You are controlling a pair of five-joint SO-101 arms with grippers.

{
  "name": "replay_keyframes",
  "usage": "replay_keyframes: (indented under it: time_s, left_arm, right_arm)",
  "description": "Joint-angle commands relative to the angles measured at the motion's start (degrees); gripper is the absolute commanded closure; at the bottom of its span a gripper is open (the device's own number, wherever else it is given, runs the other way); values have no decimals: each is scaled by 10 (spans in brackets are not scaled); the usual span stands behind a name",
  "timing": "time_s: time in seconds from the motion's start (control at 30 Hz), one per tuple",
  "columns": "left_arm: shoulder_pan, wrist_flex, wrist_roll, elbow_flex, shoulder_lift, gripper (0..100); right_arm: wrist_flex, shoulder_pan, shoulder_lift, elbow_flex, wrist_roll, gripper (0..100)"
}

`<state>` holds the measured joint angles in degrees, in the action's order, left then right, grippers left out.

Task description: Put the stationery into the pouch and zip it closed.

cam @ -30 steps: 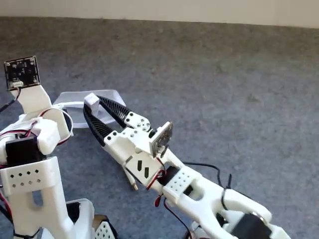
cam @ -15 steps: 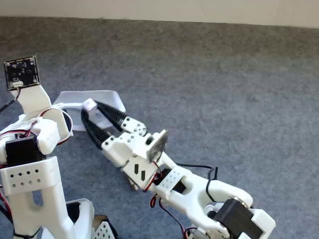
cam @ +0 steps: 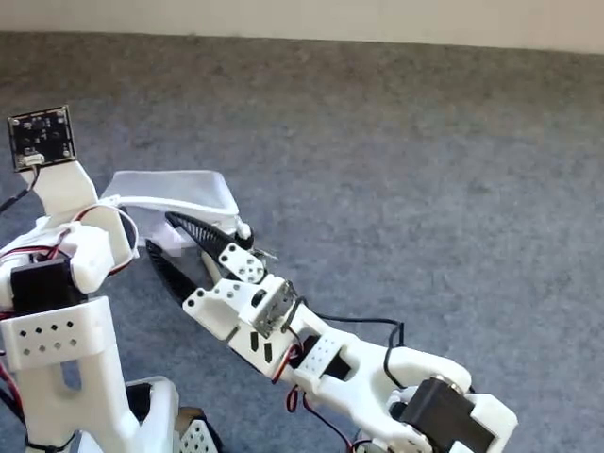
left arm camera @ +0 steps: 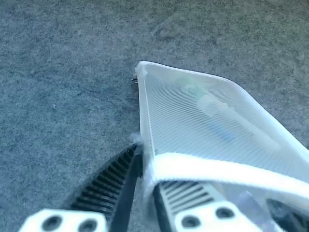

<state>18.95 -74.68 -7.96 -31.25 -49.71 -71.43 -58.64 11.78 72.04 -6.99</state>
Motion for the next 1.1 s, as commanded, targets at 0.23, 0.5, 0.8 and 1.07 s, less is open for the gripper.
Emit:
replay_keyframes:
  time_s: [0.23, 0.5, 0.8, 1.07]
  left_arm:
    - [-12, 11, 0, 16, -19, 989]
    - [-7, 11, 1, 16, -19, 989]
    - [56, 16, -18, 20, -19, 989]
    - [122, 16, -41, 34, -19, 989]
  right_arm:
    - [-7, -5, 45, 8, -6, 991]
    - [-6, -3, 72, 35, -49, 995]
    - [216, 0, 289, 90, -75, 995]
    - [582, 26, 550, 87, -12, 995]
